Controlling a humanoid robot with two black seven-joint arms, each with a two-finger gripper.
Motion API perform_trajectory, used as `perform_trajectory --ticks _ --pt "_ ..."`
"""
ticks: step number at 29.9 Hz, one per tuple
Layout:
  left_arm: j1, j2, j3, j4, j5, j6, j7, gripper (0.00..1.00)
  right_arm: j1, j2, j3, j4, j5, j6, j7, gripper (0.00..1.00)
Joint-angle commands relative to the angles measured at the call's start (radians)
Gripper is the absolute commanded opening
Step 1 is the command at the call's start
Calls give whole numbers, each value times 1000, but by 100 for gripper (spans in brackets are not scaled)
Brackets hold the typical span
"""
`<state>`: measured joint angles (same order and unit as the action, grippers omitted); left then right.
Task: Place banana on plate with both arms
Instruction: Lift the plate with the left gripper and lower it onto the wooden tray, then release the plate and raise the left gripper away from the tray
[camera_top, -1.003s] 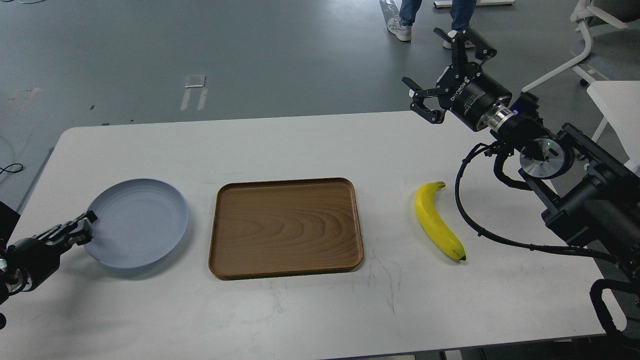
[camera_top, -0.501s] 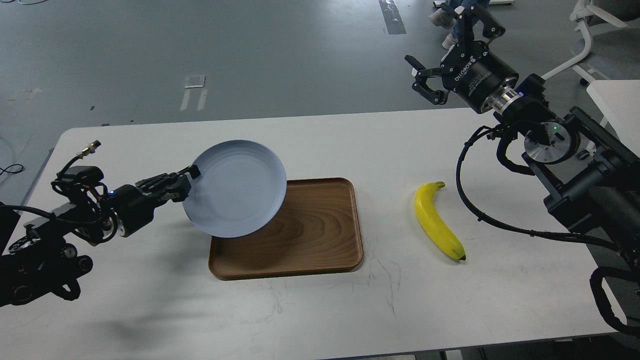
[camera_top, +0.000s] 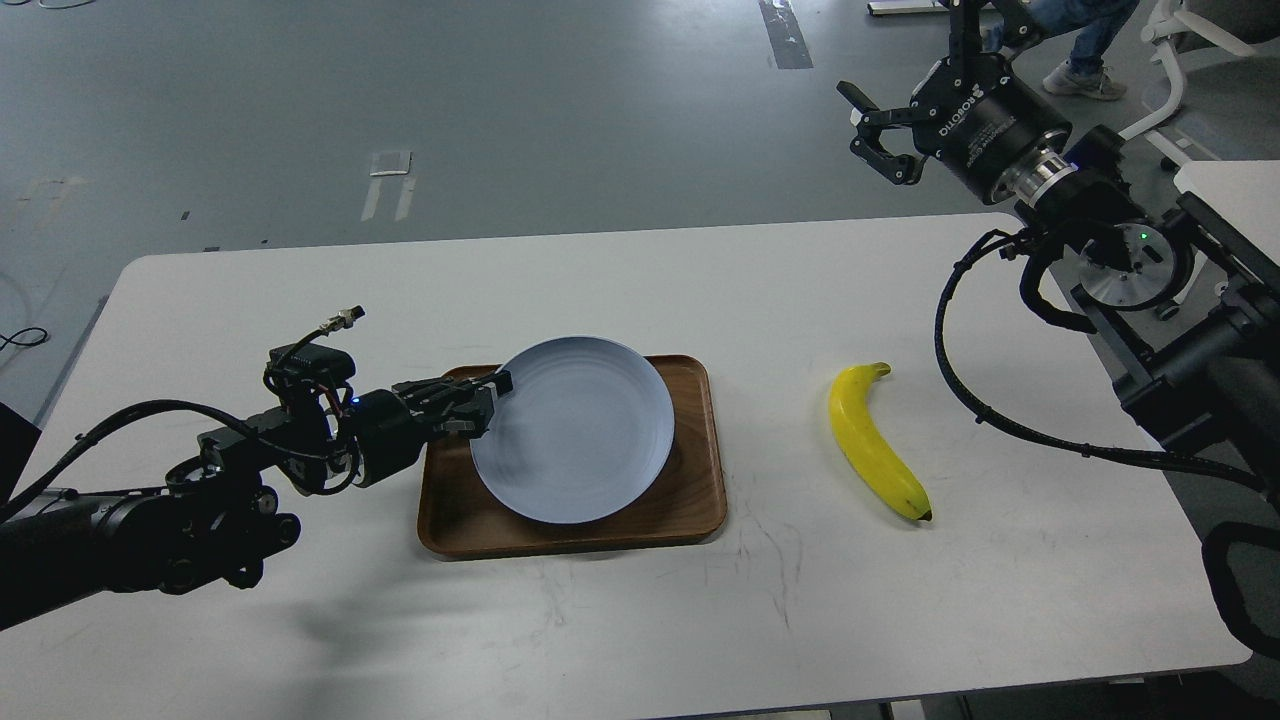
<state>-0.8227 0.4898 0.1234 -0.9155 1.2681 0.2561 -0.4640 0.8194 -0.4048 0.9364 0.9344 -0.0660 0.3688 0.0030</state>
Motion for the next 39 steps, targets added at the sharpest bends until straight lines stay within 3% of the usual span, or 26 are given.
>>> perform_trajectory --ticks 1,13,15,16,17,18,22,26,28,34,36,38,39 --pt "2 -20 2 37 -1 0 2 0 0 -2 1 0 0 -1 0 100" --pt "5 -20 55 43 -1 0 -1 0 0 -2 7 0 0 -4 2 100" --pt "4 -22 55 43 -1 0 -1 12 0 -2 7 0 0 -8 3 100" --pt "4 -22 55 43 -1 0 -1 24 0 -2 7 0 0 -8 3 100" --pt "2 -22 53 41 -1 0 -1 47 0 -2 7 -2 0 -8 5 100" --pt "1 -23 52 41 -3 0 1 62 0 -2 7 -2 0 -10 5 100" --pt "-6 -25 44 41 -18 0 -1 71 0 -3 7 -2 -1 -8 6 100" --pt "-30 -27 32 34 -29 6 -8 94 0 -20 -2 0 -3 -10 11 100" --pt "-44 -23 7 26 -56 9 -12 97 0 -34 -11 0 -8 -13 18 100" --pt "-137 -19 -286 20 -447 -38 -25 98 18 -149 -113 52 -219 -16 72 100" --pt "-176 -20 -364 20 -608 -125 -18 98 21 -206 -154 112 -400 -21 115 100" --pt "-210 -14 -424 26 -798 -277 39 98 20 -276 -195 206 -645 -59 172 100" --pt "-214 -16 -435 29 -843 -306 62 98 18 -290 -208 230 -702 -71 181 100"
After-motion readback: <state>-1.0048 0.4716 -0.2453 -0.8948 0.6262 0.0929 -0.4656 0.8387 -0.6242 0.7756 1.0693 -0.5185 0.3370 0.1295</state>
